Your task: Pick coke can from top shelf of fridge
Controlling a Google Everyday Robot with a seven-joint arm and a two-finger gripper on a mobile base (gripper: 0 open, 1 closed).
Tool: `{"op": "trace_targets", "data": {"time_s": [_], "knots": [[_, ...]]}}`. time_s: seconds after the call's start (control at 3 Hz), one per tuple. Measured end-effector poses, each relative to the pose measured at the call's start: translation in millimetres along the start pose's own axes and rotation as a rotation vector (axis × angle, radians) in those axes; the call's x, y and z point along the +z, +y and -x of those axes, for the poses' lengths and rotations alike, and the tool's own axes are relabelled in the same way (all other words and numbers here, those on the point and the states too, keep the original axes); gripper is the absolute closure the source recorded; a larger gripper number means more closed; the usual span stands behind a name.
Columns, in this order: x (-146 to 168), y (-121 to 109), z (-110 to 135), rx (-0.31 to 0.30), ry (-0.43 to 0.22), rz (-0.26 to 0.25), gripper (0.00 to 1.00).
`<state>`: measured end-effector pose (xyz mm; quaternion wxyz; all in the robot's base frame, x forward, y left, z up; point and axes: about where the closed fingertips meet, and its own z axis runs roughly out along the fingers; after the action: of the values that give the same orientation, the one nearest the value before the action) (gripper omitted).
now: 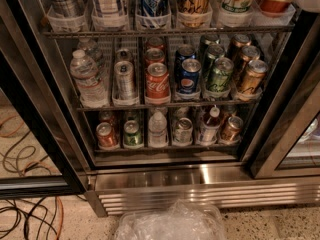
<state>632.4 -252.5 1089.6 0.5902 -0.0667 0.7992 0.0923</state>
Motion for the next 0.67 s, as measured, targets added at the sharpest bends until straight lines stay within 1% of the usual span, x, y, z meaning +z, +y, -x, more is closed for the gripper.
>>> {"op": "trace_targets", "data": {"time_s": [0.33,0.67], "knots": [[-14,4,13,-0.025,-0.022,0.019,1.00],[-43,18,27,-0.067,-0.056,0.060,1.00]]}}
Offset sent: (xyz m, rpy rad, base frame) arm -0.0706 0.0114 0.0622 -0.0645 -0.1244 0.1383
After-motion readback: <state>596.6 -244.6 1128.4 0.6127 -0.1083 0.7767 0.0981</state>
